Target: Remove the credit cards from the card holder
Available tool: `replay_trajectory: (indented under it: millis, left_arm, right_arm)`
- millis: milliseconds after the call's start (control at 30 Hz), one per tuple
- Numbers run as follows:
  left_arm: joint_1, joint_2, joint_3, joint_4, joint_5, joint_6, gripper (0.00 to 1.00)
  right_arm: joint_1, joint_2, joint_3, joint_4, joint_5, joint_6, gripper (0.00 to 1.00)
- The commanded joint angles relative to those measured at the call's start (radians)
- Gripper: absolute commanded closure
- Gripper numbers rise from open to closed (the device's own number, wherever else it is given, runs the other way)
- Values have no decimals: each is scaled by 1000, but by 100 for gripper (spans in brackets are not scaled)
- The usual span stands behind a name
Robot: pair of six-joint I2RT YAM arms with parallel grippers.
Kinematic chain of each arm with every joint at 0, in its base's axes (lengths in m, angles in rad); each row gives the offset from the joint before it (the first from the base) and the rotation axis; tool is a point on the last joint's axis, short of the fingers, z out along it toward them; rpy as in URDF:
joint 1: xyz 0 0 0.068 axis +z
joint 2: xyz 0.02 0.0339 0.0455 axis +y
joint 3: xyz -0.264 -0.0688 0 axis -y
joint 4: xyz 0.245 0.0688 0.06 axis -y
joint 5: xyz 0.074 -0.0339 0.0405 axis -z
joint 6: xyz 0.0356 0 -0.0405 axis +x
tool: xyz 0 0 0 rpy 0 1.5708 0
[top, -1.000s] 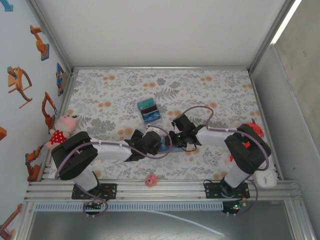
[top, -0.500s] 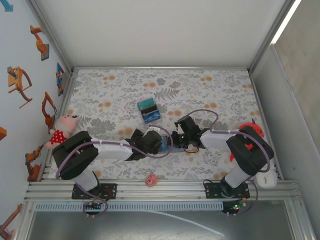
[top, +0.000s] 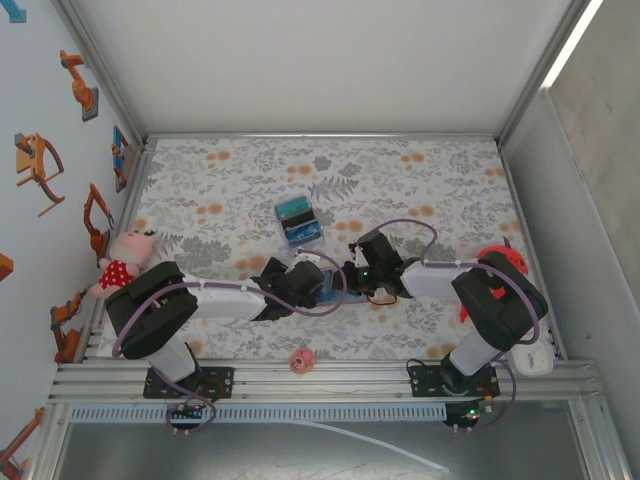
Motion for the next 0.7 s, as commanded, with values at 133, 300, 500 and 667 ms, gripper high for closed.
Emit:
replay_trajectory:
  millis: [133, 300, 500, 667]
  left_arm:
    - [-18, 29, 21, -21, 38, 18, 3]
    - [-19, 29, 23, -22, 38, 17, 3]
    - [-20, 30, 29, -25, 38, 17, 3]
    - [-21, 31, 29, -27, 37, 18, 3]
  right_arm:
    - [8, 51, -13, 115, -81, 28, 90]
    - [8, 61, -14, 133, -94, 31, 90]
    - [8, 59, -19, 148, -109, 33, 89]
    - [8, 48, -28, 150, -103, 33, 91]
